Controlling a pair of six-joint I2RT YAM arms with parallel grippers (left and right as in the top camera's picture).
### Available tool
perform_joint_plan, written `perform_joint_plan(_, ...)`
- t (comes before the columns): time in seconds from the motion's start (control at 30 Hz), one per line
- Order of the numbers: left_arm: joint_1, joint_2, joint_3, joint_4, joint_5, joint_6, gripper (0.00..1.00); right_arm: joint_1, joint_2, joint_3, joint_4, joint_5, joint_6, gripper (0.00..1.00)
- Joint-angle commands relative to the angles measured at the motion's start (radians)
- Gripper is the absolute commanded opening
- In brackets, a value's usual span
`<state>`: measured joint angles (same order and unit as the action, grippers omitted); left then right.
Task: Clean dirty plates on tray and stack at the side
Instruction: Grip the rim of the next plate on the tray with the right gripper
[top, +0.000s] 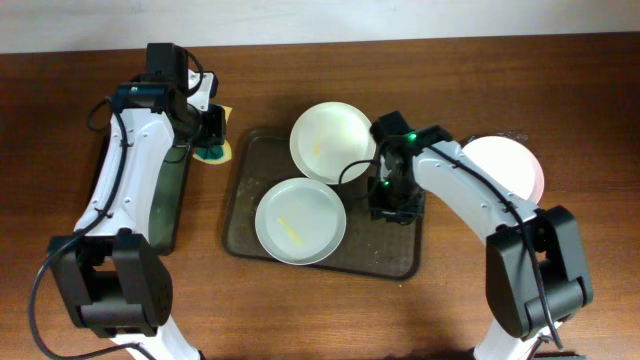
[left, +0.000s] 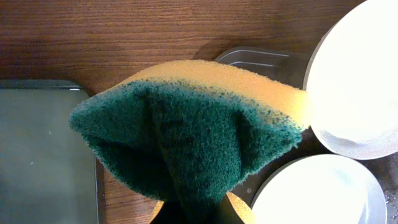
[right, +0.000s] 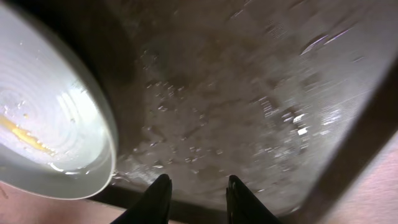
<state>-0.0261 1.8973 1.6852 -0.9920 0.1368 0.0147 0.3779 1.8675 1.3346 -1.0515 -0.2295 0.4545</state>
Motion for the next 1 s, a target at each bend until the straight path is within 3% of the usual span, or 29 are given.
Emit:
perform_joint_plan(0.0, -0.004, -0.016, 0.017, 0.011, -0.007, 0.001, 0.0, -0.039, -0.006, 0.011, -0.042, 0.006, -0.107, 0.31)
perform_joint_plan(0.13, -0.004, -0.016, 0.017, 0.011, -0.008, 0.001, 0.0, -0.208, -0.006, 0.011, -0.099, 0.112, -0.232, 0.32)
perform_joint_plan(0.27, -0.004, -0.015, 0.017, 0.011, -0.008, 0.001, 0.0, -0.285, -0.006, -0.07, 0.073, 0.109, -0.283, 0.35)
perform_joint_plan(0.33, -0.004, -0.015, 0.017, 0.011, -0.008, 0.001, 0.0, -0.287, -0.006, -0.172, 0.19, 0.11, -0.283, 0.46)
perform_joint_plan(0.4, -0.004, -0.015, 0.017, 0.011, -0.008, 0.001, 0.0, -0.287, -0.006, -0.178, 0.197, 0.11, -0.283, 0.53)
perform_joint_plan(0.43, -0.004, -0.015, 0.017, 0.011, -0.008, 0.001, 0.0, -0.286, -0.006, -0.179, 0.205, 0.102, -0.283, 0.73)
perform_joint_plan(0.5, -0.004, -0.015, 0.017, 0.011, -0.008, 0.001, 0.0, -0.278, -0.006, -0.2, 0.241, 0.099, -0.257, 0.77)
perform_joint_plan(0.53, -0.004, -0.015, 0.017, 0.013, -0.008, 0.001, 0.0, -0.278, -0.006, -0.216, 0.266, 0.099, -0.227, 0.73)
perform_joint_plan(0.63, -0.004, -0.015, 0.017, 0.014, -0.008, 0.001, 0.0, -0.278, -0.006, -0.278, 0.364, 0.099, -0.164, 0.48)
perform_joint_plan(0.77, -0.004, -0.015, 0.017, 0.014, -0.008, 0.001, 0.0, -0.278, -0.006, -0.3, 0.466, 0.099, -0.165, 0.06)
perform_joint_plan(0.97, -0.004, -0.015, 0.017, 0.014, -0.008, 0.001, 0.0, -0.28, -0.006, -0.299, 0.671, 0.111, -0.211, 0.04)
